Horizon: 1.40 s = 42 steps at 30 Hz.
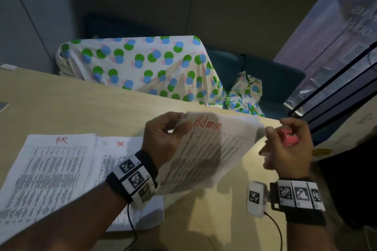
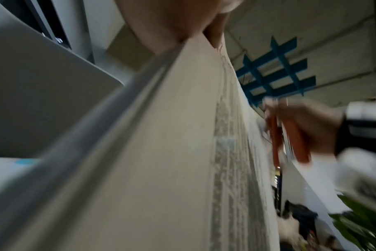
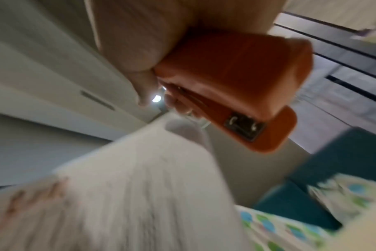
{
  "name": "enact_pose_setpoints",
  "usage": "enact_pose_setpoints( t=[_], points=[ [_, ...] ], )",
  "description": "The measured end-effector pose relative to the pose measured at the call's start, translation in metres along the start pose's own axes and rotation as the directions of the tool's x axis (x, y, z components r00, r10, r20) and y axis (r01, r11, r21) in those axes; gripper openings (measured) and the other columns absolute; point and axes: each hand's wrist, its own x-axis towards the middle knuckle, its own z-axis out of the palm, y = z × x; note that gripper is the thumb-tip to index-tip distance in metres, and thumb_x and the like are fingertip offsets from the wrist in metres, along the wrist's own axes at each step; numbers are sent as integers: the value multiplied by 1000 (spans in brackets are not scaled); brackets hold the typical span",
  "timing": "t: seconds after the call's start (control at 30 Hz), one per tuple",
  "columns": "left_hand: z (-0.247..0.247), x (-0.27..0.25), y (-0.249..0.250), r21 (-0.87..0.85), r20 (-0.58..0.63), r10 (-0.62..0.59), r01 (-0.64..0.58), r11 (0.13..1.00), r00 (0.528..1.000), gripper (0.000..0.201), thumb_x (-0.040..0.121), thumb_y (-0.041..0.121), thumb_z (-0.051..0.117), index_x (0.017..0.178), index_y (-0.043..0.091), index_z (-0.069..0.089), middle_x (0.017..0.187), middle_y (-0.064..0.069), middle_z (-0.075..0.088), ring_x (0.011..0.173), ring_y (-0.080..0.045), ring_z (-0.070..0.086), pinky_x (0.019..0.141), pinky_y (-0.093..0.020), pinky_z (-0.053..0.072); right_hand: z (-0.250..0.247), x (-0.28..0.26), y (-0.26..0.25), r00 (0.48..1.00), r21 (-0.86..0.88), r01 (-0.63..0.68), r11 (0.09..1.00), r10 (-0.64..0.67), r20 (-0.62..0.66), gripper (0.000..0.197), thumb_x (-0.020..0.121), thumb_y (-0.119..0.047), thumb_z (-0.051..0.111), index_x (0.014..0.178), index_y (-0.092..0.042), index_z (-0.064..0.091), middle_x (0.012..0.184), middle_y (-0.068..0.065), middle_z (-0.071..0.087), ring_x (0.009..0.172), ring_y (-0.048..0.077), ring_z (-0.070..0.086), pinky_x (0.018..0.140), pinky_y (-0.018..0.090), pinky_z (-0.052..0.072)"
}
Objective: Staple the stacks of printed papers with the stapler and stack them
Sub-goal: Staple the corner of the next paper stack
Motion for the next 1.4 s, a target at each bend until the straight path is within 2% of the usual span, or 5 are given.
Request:
enact_pose_setpoints(
  t=[0.27,0.67,0.93,1.07,1.4],
  points=[
    [-56,23,44,-39,-42,195,-197,980,980,24,80,11,69,80,34,73,77,14,75,72,-12,73,62,-25,58,70,-29,37,778,0,-488,873,435,453,35,80,-4,72,104,13,54,72,21,63,51,23,61,44,25,53],
    [-150,20,-2,-77,-124,-158,149,986,980,12,72,29,72,84,26,73,87,-2,77,77,-27,73,65,-44,61,169,-48,40,570,-45,-582,812,447,689,28,78,-14,75,103,-11,64,68,11,63,53,19,55,48,34,47],
    [-186,-4,-91,104,-342,-555,617,780,759,14,86,38,64,86,25,71,82,5,73,87,-23,70,71,-32,56,191,-88,59,279,-200,-773,602,606,745,37,83,-5,67,114,12,60,97,40,60,81,50,58,72,51,51],
    [-192,-40,-126,221,-184,-779,797,562,600,21,84,34,66,99,20,66,98,-2,70,96,-28,65,89,-46,53,202,-105,83,271,-379,-697,609,714,646,24,88,-11,65,108,0,68,90,29,71,67,34,65,60,37,55],
    [-184,-69,-151,630,-343,-625,666,400,701,82,81,37,69,145,19,21,151,-11,31,136,-31,34,110,-45,35,234,-102,81,513,-434,-651,623,782,353,8,88,-10,65,91,-10,58,82,12,64,54,20,60,56,33,52]
  ],
)
